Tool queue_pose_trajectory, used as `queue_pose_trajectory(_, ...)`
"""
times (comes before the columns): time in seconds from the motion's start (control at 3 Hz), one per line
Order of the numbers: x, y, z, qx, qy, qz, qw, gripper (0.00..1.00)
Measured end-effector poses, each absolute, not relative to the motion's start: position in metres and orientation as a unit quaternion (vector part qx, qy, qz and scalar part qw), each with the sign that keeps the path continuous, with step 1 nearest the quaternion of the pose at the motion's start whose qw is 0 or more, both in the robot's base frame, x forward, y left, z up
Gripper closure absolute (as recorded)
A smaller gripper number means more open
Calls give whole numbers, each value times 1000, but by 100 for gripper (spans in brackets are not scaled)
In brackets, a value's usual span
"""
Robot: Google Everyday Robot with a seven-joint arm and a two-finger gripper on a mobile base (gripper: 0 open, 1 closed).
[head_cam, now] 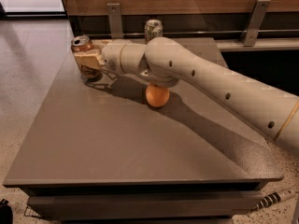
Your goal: Pick orange can
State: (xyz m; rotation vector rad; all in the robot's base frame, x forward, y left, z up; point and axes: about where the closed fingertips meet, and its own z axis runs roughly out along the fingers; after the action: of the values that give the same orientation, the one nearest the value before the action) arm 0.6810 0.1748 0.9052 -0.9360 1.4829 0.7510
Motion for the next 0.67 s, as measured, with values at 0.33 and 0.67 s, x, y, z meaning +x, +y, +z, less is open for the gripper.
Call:
queue_pose_trajectory(0.33, 667, 163, 928, -393, 625, 329, 589, 100)
queue_pose_trajectory(0.67, 655, 149, 956, -392, 615, 325, 602, 100)
